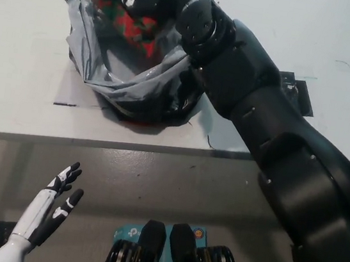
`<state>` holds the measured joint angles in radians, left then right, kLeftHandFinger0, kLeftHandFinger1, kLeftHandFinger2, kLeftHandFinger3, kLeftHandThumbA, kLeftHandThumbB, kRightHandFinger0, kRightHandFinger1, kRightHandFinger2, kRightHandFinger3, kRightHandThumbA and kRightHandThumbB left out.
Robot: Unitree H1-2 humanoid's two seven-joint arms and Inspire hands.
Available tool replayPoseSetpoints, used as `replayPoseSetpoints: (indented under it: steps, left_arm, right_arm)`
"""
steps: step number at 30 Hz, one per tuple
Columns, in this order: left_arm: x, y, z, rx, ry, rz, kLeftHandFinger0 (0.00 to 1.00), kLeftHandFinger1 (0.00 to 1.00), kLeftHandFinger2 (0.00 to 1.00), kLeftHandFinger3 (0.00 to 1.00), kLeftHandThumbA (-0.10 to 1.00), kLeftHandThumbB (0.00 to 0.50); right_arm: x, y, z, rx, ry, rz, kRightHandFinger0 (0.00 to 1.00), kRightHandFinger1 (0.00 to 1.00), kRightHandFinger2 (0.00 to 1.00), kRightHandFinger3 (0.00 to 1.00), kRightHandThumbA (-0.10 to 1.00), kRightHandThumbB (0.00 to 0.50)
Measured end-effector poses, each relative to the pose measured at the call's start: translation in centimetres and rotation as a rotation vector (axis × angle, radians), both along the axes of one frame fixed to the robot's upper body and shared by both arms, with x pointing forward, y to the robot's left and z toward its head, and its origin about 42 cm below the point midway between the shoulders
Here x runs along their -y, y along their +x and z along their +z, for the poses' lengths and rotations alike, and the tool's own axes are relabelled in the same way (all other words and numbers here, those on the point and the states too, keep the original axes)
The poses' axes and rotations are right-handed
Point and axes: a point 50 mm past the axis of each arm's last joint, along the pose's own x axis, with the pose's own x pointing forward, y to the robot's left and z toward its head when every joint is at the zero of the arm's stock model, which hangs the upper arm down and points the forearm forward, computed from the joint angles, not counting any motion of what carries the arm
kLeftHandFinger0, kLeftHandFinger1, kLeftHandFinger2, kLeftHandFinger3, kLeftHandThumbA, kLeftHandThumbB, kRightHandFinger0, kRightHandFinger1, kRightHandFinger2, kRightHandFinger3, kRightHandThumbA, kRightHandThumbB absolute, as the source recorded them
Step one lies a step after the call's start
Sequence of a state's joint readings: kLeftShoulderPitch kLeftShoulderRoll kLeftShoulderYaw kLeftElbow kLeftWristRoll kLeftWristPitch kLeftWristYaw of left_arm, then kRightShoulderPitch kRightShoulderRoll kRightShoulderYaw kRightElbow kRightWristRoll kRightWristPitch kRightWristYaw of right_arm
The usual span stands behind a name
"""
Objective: The robot uses its right hand to pick up a bag of coffee beans and puts it in the black plastic bag, then the robot grabs the top of the bag and lifts it.
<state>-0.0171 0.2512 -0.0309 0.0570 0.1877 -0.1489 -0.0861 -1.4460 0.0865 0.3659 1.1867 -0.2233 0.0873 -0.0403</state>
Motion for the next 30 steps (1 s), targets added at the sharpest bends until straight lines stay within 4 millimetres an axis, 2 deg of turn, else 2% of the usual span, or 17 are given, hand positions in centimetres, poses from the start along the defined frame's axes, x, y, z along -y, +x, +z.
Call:
replayPoseSetpoints:
  steps: [1,3,5,7,13,14,16,21,24,25,27,30]
  left_arm:
    - [0.0,0.0,0.0,0.0,0.0,0.0,1.0,1.0,1.0,1.0,0.94,0.233]
    - [0.0,0.0,0.0,-0.001,0.0,-0.001,1.0,1.0,1.0,1.0,0.95,0.238]
    - [0.0,0.0,0.0,-0.002,0.002,-0.002,1.0,1.0,1.0,1.0,0.95,0.237]
    - [-0.1,0.1,0.1,-0.002,0.005,-0.004,1.0,1.0,1.0,1.0,0.96,0.241]
    - [-0.1,0.2,0.4,0.004,0.009,-0.008,1.0,1.0,1.0,1.0,0.98,0.243]
    - [-0.1,0.2,0.4,0.004,0.009,-0.009,1.0,1.0,1.0,1.0,0.98,0.248]
    - [-0.1,0.2,0.4,0.002,0.01,-0.009,1.0,1.0,1.0,1.0,0.99,0.248]
    - [-0.1,0.2,0.5,0.002,0.01,-0.009,1.0,1.0,1.0,1.0,0.99,0.245]
    - [-0.1,0.2,0.5,0.002,0.01,-0.009,1.0,1.0,1.0,1.0,0.98,0.238]
    - [-0.1,0.2,0.5,0.002,0.01,-0.009,1.0,1.0,1.0,1.0,0.98,0.239]
    - [0.0,0.2,0.5,0.001,0.01,-0.008,1.0,1.0,1.0,1.0,0.98,0.244]
    - [0.0,0.2,0.5,0.001,0.01,-0.008,1.0,1.0,1.0,1.0,0.98,0.233]
  right_arm:
    - [-0.1,0.0,0.2,-0.001,-0.004,0.007,1.0,1.0,1.0,1.0,0.69,0.382]
    - [-0.2,0.0,0.3,-0.001,-0.017,0.015,1.0,1.0,1.0,1.0,0.87,0.417]
    - [-0.2,-0.1,0.5,0.005,-0.047,0.025,1.0,1.0,1.0,1.0,0.94,0.43]
    - [-0.1,-0.1,0.7,0.005,-0.078,0.038,1.0,1.0,1.0,1.0,0.98,0.415]
    - [0.7,0.2,1.1,-0.017,-0.134,0.047,1.0,1.0,1.0,1.0,1.0,0.432]
    - [0.9,0.2,1.1,-0.023,-0.14,0.046,1.0,1.0,1.0,1.0,1.0,0.41]
    - [1.3,0.4,1.1,-0.029,-0.147,0.045,1.0,1.0,1.0,1.0,1.0,0.399]
    - [2.2,0.7,1.2,-0.034,-0.159,0.035,1.0,1.0,1.0,1.0,1.0,0.398]
    - [2.8,0.9,1.3,-0.04,-0.166,0.016,1.0,1.0,1.0,1.0,0.98,0.376]
    - [2.8,0.9,1.3,-0.04,-0.166,0.016,1.0,1.0,1.0,1.0,0.9,0.37]
    - [3.7,1.2,0.9,-0.042,-0.18,-0.008,1.0,1.0,1.0,1.0,0.94,0.384]
    - [4.3,1.3,0.3,-0.047,-0.197,-0.024,1.0,1.0,1.0,1.0,0.92,0.401]
